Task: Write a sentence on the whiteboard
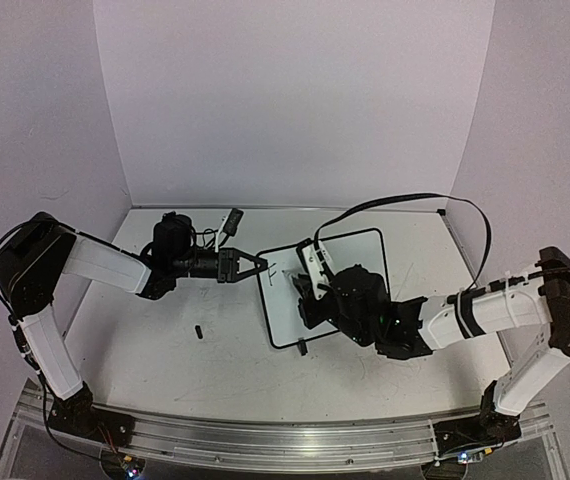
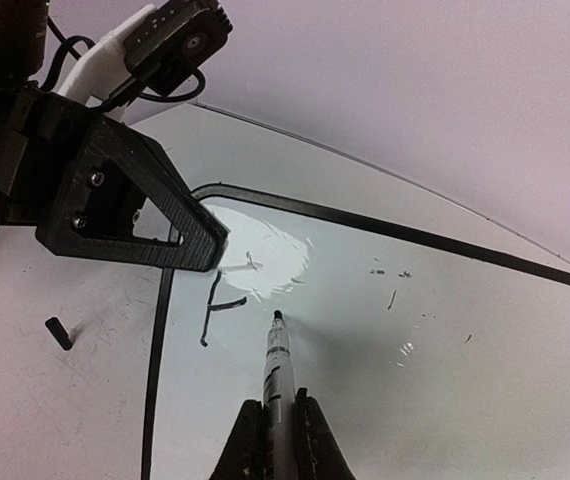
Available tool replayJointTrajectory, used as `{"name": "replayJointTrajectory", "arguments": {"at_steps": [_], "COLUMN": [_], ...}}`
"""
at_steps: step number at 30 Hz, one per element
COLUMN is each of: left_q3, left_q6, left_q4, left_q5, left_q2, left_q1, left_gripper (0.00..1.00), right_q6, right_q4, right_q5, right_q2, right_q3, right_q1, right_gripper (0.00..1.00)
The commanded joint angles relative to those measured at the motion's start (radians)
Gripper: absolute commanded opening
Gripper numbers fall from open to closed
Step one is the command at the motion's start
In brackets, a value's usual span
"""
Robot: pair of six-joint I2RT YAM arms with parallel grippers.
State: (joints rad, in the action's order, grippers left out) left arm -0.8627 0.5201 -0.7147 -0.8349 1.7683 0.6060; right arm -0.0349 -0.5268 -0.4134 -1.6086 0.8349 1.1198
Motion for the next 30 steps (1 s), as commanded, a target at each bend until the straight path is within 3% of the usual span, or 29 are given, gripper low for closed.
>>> {"name": "replayJointTrajectory", "arguments": {"at_steps": [1, 30], "left_q3": [-0.022, -0.022], "left_q6": [0.027, 0.025], "left_q4": [0.037, 0.037], "left_q5": [-0.052, -0.051], "left_q2": [-0.003, -0.003], "left_q1": [0.023, 0.023], "left_gripper": [0.00, 0.00], "right_q6": [-0.007, -0.029], "right_q4": [-0.003, 0.042], "right_q5": [-0.026, 0.044], "right_q2": [-0.019, -0.006], "right_q3": [0.047, 0.013], "right_q1": [0.001, 0.000], "right_gripper": [0.00, 0.00]}}
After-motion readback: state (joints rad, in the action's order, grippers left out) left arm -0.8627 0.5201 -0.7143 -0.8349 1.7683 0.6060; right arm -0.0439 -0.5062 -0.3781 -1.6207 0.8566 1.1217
